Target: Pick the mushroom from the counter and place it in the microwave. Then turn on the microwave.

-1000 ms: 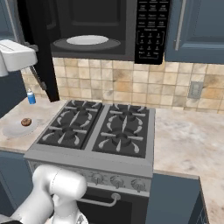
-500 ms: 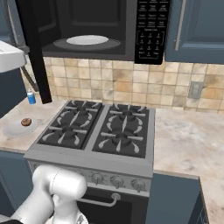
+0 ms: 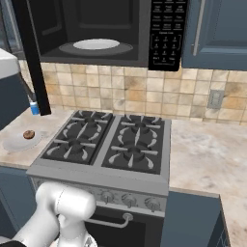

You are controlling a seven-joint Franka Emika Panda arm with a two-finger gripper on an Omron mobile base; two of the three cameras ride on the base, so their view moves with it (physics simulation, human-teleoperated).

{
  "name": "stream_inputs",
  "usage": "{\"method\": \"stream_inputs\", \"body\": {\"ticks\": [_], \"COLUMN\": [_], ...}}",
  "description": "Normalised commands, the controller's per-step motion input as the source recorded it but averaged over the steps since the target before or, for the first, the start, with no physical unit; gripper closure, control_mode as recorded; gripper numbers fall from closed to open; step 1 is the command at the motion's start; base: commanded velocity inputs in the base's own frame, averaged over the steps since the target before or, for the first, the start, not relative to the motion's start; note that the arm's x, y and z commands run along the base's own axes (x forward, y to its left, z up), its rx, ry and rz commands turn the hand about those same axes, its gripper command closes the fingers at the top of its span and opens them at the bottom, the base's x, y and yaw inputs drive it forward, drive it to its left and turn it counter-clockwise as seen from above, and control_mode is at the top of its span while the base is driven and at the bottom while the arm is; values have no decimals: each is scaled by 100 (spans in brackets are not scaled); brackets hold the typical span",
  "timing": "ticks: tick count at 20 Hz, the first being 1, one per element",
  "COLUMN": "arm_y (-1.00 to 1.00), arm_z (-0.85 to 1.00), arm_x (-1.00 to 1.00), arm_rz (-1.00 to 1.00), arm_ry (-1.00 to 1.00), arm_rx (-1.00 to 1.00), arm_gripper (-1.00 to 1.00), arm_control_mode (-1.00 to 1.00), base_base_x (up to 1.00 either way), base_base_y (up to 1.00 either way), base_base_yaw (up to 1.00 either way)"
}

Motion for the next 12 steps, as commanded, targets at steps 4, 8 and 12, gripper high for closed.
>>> {"method": "stream_inputs", "body": {"ticks": [4,8,12], "arm_y": [1,3,7], "arm_z": [0,0,-1], "arm_x": [-22,-18,-13], "arm_rz": [0,0,0], "arm_ry": [0,0,0], "arm_rx": [0,0,0], "arm_gripper": [100,100,100], "arm_control_mode": [-100,-100,-100], "base_base_x": [0,0,0], "base_base_y": [0,0,0], "base_base_yaw": [0,0,0]}}
